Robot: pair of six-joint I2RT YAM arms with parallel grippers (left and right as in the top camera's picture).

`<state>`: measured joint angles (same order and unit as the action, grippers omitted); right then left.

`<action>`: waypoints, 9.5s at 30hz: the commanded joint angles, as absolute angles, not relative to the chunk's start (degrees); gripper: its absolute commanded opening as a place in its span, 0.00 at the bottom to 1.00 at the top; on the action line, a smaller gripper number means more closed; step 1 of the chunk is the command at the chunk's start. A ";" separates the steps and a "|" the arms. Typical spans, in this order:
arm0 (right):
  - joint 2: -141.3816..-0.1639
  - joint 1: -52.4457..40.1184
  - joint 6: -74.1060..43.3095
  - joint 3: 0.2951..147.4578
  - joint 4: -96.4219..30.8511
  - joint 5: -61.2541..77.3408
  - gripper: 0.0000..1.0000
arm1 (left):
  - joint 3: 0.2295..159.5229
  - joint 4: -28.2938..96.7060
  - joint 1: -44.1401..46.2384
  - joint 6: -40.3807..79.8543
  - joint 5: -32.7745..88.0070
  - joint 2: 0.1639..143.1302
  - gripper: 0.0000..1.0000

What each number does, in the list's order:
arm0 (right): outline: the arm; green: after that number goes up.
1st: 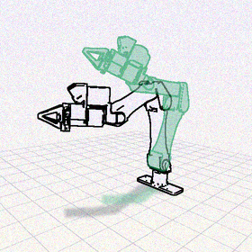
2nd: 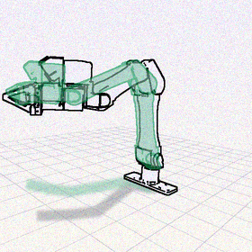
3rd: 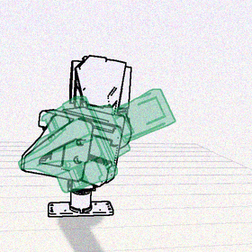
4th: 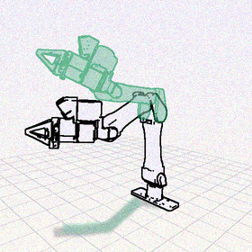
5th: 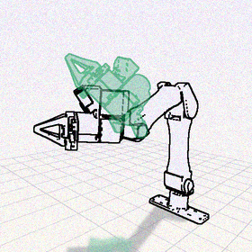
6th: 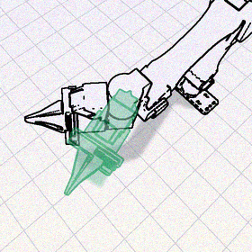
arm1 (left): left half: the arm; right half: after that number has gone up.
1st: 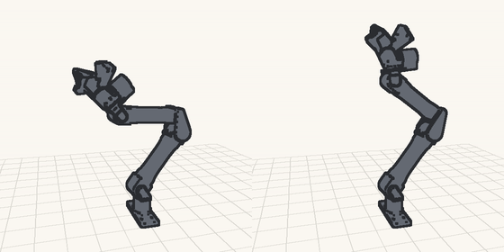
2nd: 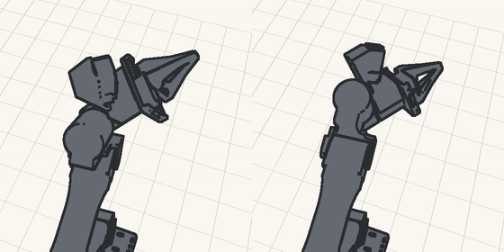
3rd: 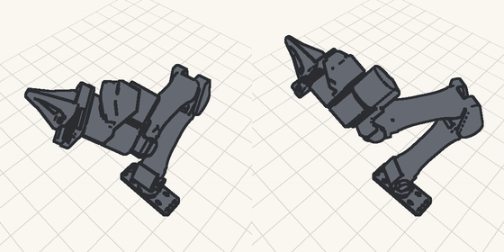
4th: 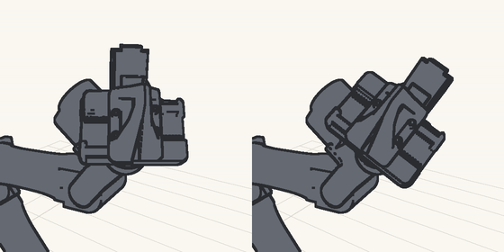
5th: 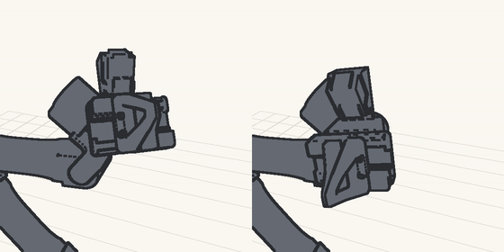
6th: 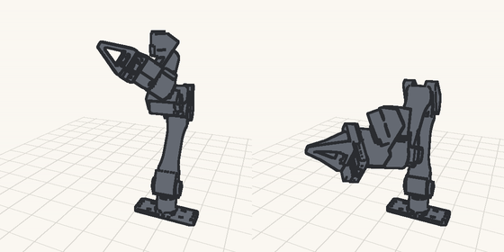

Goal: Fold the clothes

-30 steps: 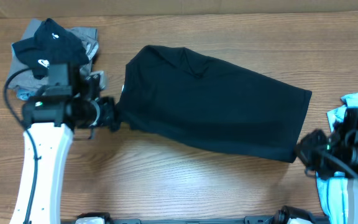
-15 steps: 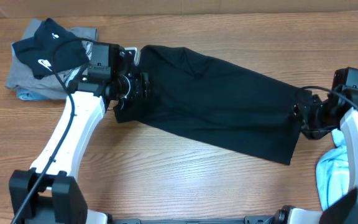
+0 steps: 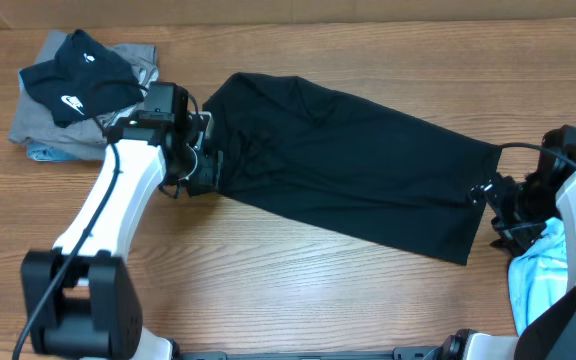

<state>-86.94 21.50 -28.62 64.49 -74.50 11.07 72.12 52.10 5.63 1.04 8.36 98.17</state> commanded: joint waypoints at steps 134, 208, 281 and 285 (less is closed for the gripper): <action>-86.13 10.90 -35.22 52.42 -54.11 12.69 0.04 | 91.92 58.96 5.13 9.82 22.35 106.52 0.04; -93.78 18.63 -20.29 132.35 -95.02 16.56 0.04 | 154.58 84.71 -1.06 1.23 10.00 105.82 0.06; -100.47 10.44 -19.79 55.33 -43.72 14.17 0.56 | 86.04 72.07 0.03 -1.30 15.11 94.96 0.66; -102.91 10.44 -19.75 55.29 -42.54 14.20 0.50 | 86.04 69.28 0.03 -1.32 15.66 95.00 0.73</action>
<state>-100.62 10.55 -19.29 55.86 -43.31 14.79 84.60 70.26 0.27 -0.62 14.31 96.42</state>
